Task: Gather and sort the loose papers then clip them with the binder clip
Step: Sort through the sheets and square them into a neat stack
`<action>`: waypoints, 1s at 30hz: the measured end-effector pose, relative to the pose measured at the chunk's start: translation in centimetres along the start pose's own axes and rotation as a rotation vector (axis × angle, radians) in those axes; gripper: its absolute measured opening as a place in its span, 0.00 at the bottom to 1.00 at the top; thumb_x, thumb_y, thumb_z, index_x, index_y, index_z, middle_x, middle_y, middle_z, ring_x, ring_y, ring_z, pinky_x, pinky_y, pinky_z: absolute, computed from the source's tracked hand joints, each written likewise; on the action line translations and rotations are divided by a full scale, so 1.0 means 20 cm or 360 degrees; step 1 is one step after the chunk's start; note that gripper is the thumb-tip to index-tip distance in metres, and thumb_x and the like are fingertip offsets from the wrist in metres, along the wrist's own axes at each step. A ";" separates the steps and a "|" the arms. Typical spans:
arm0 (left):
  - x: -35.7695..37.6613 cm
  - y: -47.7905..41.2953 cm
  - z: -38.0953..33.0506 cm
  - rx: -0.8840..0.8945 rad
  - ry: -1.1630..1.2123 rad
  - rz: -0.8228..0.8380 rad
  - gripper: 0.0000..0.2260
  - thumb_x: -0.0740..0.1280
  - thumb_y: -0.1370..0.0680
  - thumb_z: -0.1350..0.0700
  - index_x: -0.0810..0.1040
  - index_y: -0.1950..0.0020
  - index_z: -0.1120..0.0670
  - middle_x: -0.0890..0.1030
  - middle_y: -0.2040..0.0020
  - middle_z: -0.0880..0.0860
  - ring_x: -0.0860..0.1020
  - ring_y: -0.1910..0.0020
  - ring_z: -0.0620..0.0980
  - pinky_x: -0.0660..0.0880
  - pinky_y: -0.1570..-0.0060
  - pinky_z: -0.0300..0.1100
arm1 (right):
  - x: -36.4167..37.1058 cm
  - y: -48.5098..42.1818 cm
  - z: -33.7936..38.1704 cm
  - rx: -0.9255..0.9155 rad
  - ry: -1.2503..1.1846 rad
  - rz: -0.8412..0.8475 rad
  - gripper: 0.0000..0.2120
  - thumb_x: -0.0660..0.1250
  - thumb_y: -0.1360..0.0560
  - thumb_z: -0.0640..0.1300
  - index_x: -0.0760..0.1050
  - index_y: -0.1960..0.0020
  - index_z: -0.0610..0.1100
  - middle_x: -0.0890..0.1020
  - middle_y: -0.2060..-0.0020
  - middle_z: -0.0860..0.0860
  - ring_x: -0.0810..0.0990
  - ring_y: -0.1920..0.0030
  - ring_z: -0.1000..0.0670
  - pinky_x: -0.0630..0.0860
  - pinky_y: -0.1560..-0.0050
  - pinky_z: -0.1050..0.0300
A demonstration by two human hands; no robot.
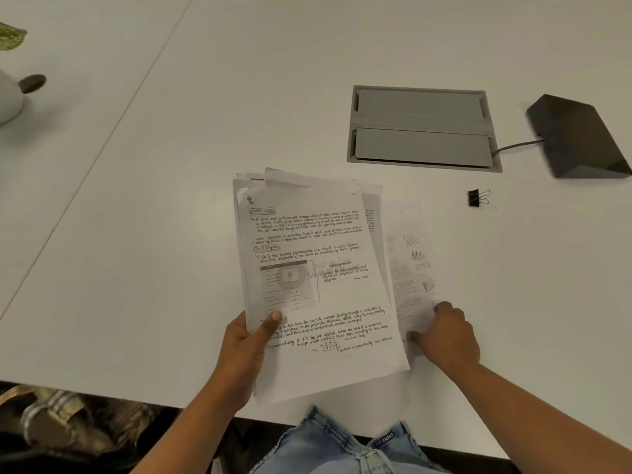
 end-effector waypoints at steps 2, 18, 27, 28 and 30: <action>-0.02 -0.02 0.01 -0.0002 0.0010 -0.0053 0.11 0.68 0.23 0.57 0.80 0.41 0.55 0.87 0.50 0.57 0.86 0.52 0.58 0.83 0.53 0.53 | -0.01 -0.01 0.00 0.0023 -0.0188 0.0054 0.28 0.78 0.37 0.51 0.69 0.44 0.42 0.78 0.54 0.46 0.80 0.54 0.42 0.75 0.61 0.54; -0.04 -0.08 -0.04 0.0013 0.0044 -0.0105 0.14 0.73 0.28 0.50 0.81 0.44 0.51 0.88 0.52 0.54 0.86 0.53 0.57 0.83 0.60 0.48 | -0.14 -0.09 -0.16 0.0163 -0.0298 -0.0173 0.10 0.69 0.25 0.46 0.76 0.63 0.42 0.78 0.69 0.51 0.75 0.68 0.48 0.65 0.70 0.60; -0.05 -0.11 -0.07 0.0067 0.0082 -0.0088 0.39 0.82 0.52 0.35 0.82 0.45 0.50 0.87 0.50 0.55 0.86 0.54 0.56 0.83 0.62 0.47 | -0.09 -0.08 -0.15 0.0121 -0.0082 -0.0224 0.06 0.72 0.29 0.46 0.81 0.55 0.45 0.82 0.60 0.47 0.81 0.63 0.44 0.77 0.64 0.56; -0.05 -0.11 -0.07 0.0068 0.0079 -0.0083 0.39 0.81 0.52 0.35 0.82 0.44 0.50 0.87 0.50 0.55 0.86 0.54 0.55 0.83 0.62 0.47 | -0.09 -0.08 -0.14 0.0130 -0.0096 -0.0224 0.05 0.72 0.29 0.46 0.80 0.55 0.45 0.82 0.60 0.47 0.80 0.63 0.44 0.76 0.65 0.56; -0.05 -0.10 -0.08 0.0076 0.0084 -0.0085 0.40 0.81 0.52 0.35 0.82 0.44 0.50 0.87 0.50 0.55 0.87 0.55 0.55 0.83 0.63 0.47 | -0.10 -0.08 -0.13 0.0144 -0.0130 -0.0221 0.03 0.71 0.29 0.44 0.79 0.56 0.46 0.82 0.61 0.47 0.79 0.64 0.46 0.72 0.66 0.58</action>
Point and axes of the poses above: each hand's wrist, its own y-axis away from the middle knuckle, its own x-axis out of the palm, z = x × y, the point moved 1 cm from there along -y, towards the middle knuckle
